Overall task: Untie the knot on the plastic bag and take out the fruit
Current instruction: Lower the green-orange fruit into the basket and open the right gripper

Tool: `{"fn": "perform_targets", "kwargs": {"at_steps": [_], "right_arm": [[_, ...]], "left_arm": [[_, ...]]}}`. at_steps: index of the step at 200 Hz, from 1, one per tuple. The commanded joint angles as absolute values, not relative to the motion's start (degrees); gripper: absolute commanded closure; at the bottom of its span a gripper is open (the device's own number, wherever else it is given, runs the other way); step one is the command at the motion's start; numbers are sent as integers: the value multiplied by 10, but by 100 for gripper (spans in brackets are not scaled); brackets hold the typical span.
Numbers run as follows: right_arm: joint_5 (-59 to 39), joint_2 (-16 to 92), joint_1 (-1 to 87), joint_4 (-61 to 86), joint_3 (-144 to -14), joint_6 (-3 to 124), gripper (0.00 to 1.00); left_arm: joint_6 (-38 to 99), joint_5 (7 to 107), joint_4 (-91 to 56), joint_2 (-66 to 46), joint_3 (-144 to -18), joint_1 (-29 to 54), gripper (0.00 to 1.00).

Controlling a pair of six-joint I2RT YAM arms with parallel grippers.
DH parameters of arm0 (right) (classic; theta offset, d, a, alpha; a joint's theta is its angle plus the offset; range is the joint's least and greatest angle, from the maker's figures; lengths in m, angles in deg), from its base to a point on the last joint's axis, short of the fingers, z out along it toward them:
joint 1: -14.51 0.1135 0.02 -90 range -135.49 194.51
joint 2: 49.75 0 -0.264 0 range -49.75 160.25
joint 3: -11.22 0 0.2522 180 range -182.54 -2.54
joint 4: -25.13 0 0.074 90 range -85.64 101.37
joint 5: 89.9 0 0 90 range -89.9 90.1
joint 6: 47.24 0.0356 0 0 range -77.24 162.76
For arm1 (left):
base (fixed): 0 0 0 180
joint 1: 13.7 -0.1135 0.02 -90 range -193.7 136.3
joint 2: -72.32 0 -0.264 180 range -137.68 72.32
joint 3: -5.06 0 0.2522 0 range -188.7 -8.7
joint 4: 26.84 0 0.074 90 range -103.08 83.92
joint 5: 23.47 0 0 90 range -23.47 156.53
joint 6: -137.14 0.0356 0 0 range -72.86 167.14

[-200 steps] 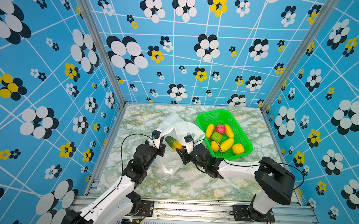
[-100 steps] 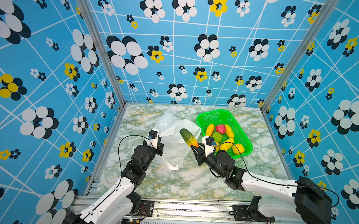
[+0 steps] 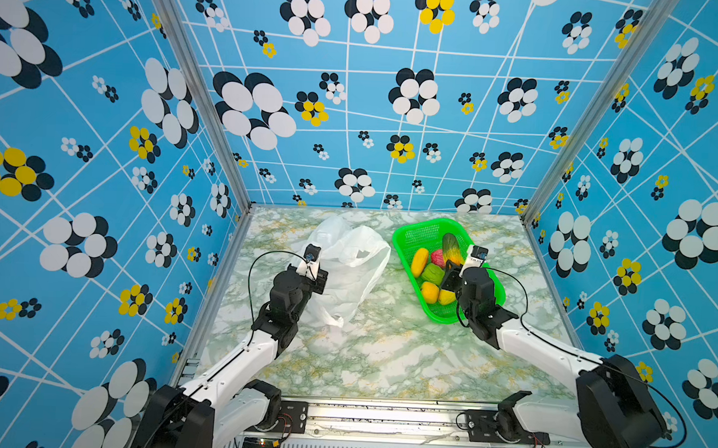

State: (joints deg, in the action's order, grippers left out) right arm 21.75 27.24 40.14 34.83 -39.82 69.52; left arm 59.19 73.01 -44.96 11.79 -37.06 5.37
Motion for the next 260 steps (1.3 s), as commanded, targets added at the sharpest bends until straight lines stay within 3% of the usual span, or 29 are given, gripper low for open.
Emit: {"fn": "perform_targets", "kwargs": {"at_steps": [1,44,161,226,260], "right_arm": [[167,340,374,288,-479,721,76],[194,450,366,226,-575,694,76],[186,506,352,231,-576,683,56],[183,449,348,296,-508,677,16],[154,392,348,388,-437,656,6]], "left_arm": [[646,721,-491,102,-399,48,100],[777,564,-577,105,-356,53,100],[771,570,-629,45,-292,61,100],[801,528,-668,63,-259,64,100],[796,524,-668,41,-271,65,100]]}}
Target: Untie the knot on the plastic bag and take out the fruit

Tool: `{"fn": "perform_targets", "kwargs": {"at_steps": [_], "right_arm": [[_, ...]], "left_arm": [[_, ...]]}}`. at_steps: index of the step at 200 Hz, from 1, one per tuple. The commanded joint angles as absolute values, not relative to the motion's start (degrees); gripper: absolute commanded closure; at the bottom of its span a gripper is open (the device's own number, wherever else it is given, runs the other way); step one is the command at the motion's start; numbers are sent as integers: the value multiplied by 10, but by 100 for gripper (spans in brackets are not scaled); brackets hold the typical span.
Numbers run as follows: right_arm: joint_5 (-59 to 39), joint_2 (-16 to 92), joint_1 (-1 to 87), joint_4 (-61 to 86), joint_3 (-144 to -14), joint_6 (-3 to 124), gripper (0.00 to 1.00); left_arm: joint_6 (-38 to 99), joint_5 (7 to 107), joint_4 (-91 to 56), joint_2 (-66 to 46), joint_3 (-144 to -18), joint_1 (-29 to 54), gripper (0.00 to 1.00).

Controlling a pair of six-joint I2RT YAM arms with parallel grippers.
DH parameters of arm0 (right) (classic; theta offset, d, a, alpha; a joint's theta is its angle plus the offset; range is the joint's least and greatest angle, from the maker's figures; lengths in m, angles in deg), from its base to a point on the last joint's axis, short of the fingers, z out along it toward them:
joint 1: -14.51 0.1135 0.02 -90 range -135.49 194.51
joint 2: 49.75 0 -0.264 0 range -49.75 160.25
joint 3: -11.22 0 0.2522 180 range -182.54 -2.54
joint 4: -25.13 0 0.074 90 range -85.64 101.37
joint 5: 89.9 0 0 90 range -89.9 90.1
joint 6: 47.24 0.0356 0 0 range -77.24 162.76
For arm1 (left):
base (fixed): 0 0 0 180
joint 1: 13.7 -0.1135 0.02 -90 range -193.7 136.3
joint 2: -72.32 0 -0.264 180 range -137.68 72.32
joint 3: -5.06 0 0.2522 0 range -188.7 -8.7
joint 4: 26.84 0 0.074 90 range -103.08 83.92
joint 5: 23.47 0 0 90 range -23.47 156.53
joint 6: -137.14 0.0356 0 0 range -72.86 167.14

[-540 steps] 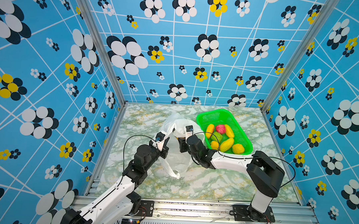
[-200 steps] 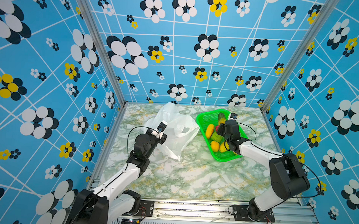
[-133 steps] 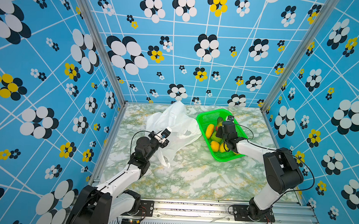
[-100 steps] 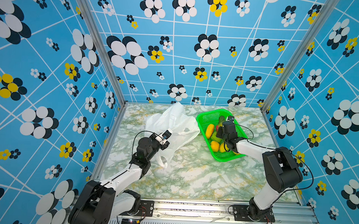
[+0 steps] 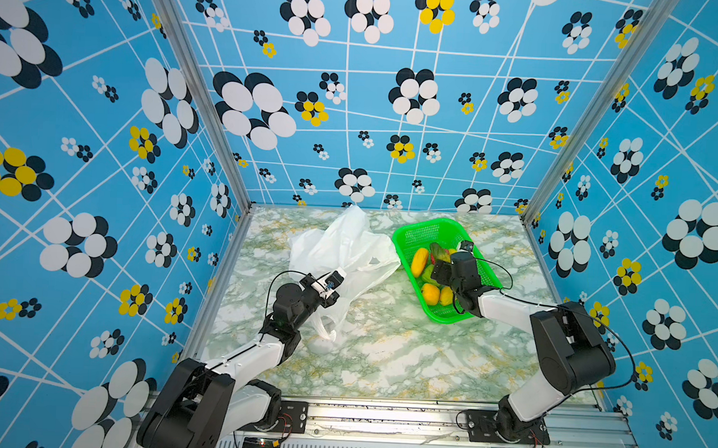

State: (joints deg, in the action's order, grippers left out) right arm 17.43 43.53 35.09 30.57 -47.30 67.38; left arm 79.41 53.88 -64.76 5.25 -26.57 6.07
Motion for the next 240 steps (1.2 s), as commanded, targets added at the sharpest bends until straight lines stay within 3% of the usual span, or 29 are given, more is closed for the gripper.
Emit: {"fn": "perform_targets", "kwargs": {"at_steps": [1,22,25,41,43,44,46,49,94,140,175,198,224,240], "right_arm": [[154,391,348,390,-434,656,6],[154,356,348,429,-399,645,4],[155,351,348,433,-394,644,4],[153,316,348,439,-377,642,2],[153,312,348,439,-375,642,2],[153,310,348,438,-374,642,1],[153,304,348,438,-372,642,1],[152,297,348,437,-370,642,1],[165,165,348,329,-375,645,1],[248,89,346,88,-480,715,1],[247,51,345,101,-515,677,1],[186,17,345,118,-537,610,1],[225,-3,342,111,-557,525,0],[313,4,321,120,-538,504,1]], "left_arm": [[795,525,-667,41,-272,65,100],[777,549,-660,27,-286,66,100],[775,553,-663,26,-286,66,95],[758,569,-688,27,-283,67,52],[755,570,-692,28,-282,67,40],[754,571,-693,28,-282,67,23],[752,572,-697,30,-281,67,6],[748,571,-700,34,-280,67,0],[683,558,-569,184,-314,66,1],[503,710,-383,359,-364,47,1],[425,766,-265,472,-389,0,1],[401,714,-194,499,-419,-33,1],[387,772,-201,478,-392,-34,1],[393,826,-210,443,-370,-40,1]]}}
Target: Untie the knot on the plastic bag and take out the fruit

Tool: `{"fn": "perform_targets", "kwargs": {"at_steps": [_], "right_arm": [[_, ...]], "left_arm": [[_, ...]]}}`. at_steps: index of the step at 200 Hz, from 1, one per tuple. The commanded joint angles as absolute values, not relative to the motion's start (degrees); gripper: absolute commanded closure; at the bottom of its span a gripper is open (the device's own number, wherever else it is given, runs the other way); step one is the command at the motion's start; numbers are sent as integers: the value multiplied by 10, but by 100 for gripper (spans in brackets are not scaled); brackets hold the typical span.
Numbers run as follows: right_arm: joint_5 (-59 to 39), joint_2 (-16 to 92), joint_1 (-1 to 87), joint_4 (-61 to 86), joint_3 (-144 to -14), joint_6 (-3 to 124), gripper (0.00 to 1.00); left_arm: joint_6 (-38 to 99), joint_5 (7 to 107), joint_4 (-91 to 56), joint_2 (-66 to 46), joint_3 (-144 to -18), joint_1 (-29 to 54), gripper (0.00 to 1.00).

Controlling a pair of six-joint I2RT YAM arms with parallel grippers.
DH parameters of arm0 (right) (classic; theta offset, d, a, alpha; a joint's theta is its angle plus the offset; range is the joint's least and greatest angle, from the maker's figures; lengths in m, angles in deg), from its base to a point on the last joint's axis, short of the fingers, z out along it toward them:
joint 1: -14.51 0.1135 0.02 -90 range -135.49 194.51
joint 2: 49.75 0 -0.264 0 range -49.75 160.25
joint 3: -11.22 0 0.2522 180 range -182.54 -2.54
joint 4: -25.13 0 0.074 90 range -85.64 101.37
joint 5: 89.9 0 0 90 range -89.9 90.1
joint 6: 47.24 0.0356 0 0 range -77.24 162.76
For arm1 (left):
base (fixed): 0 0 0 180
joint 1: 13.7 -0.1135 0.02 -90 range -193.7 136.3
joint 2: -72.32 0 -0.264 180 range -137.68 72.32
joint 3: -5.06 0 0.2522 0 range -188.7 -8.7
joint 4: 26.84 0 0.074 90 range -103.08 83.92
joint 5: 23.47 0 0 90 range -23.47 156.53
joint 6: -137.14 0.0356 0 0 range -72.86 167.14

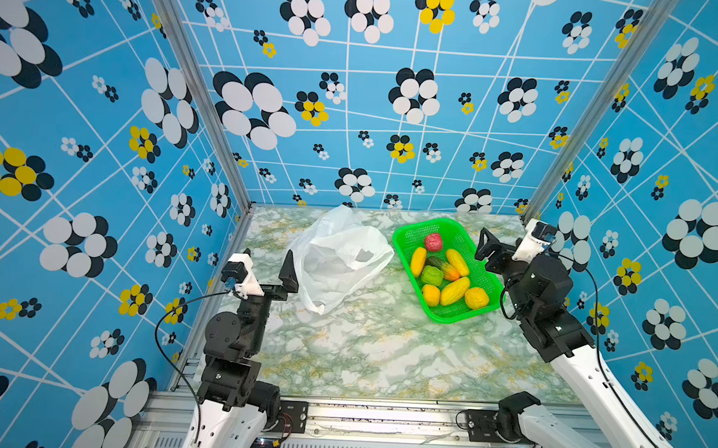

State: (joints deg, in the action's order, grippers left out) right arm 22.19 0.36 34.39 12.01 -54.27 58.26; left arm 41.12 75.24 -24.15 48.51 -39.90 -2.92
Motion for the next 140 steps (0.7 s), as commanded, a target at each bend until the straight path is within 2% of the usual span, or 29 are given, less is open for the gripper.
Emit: {"fn": "perform_targets", "kwargs": {"at_steps": [1,13,34,47,68,96,114,140], "right_arm": [[317,4,317,121,-536,503,1],[334,10,268,126,-507,503,1],[347,32,175,124,-453,530,1],[329,42,150,169,-404,546,1],[365,96,120,225,-357,577,1],[364,171,56,249,-347,627,1],[355,223,44,258,-360,626,1],[317,327,43,230,-405,614,1]], "left_arm": [[394,828,-211,441,-369,-41,1],[378,853,-218,407,-355,-58,1],[377,839,-244,362,-325,-77,1],[389,880,-263,333,-307,-85,1],[381,917,-294,271,-284,-133,1],[327,870,-374,133,-263,-219,1],[356,816,-364,79,-299,-224,1],[368,796,-426,41,-284,-216,1]]}}
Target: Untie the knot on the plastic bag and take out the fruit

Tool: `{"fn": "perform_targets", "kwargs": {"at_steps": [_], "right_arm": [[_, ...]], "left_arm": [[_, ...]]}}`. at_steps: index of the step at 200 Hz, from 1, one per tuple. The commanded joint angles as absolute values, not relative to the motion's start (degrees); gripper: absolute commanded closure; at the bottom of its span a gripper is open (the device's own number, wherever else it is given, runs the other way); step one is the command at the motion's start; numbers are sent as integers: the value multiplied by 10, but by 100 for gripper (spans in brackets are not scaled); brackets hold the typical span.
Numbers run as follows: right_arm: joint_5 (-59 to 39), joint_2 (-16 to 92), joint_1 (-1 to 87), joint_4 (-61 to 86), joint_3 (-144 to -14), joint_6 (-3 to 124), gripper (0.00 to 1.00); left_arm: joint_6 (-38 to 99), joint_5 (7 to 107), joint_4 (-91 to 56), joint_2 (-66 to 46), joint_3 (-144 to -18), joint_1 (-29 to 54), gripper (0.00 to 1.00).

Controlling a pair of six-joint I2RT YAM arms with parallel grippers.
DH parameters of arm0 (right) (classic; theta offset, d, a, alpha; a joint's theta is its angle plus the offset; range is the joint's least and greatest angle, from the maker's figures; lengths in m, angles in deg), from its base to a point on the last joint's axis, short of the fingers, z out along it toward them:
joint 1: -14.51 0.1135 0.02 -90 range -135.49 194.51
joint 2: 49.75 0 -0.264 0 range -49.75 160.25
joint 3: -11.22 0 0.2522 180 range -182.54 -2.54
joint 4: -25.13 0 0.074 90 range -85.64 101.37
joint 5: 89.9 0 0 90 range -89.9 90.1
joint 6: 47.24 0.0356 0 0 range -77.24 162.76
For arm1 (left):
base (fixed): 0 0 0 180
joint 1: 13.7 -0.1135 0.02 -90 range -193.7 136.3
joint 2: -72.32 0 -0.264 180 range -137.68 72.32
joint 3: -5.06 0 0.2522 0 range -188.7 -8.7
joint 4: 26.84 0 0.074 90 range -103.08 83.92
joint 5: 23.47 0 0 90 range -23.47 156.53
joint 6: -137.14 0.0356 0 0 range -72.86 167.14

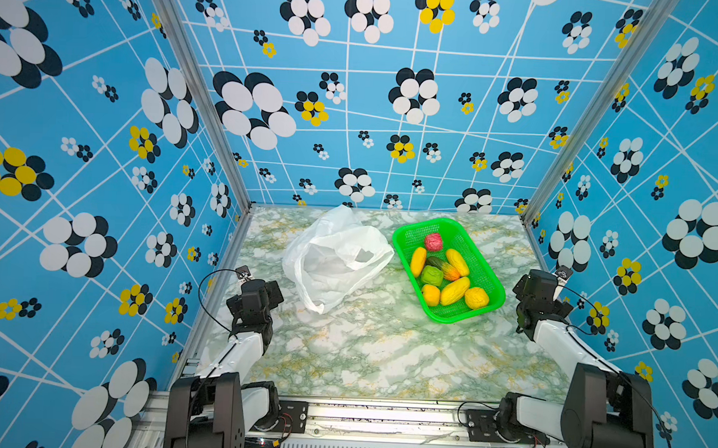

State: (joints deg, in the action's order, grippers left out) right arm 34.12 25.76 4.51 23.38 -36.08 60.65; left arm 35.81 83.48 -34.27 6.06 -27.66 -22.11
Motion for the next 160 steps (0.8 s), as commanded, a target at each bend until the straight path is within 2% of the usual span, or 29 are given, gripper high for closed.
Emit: {"fn": "perform_targets", "kwargs": {"at_steps": [1,37,49,59,72,90,109,126,134,149,160], "right_arm": [[315,330,43,230,-406,613,1],[248,340,49,323,-361,578,1],[225,327,60,333,-349,570,1],[183,321,67,370,-329,579,1],[95,322,76,488,-285,551,1],[116,325,97,543,-260,529,1],[114,320,114,583,-235,506,1],[89,366,129,665,-208,479,1],[74,413,130,770,-197,472,1],[103,366,131,659,-211,482,1],[103,384,135,686,-215,476,1]], "left_arm": [[369,795,-426,41,-284,-215,1],[407,781,-464,7,-291,-147,1],[397,743,-480,-18,-302,-142,1],[401,709,-475,-38,-317,-139,1],[414,722,-467,-55,-336,-130,1],[436,739,-558,-69,-311,-128,1],[432,736,-702,-137,-269,-136,1],[453,695,-735,-168,-269,-135,1],[459,682,-721,-162,-270,-132,1],[465,669,-714,-164,-276,-131,1],[465,667,-691,-162,-285,-131,1]]}}
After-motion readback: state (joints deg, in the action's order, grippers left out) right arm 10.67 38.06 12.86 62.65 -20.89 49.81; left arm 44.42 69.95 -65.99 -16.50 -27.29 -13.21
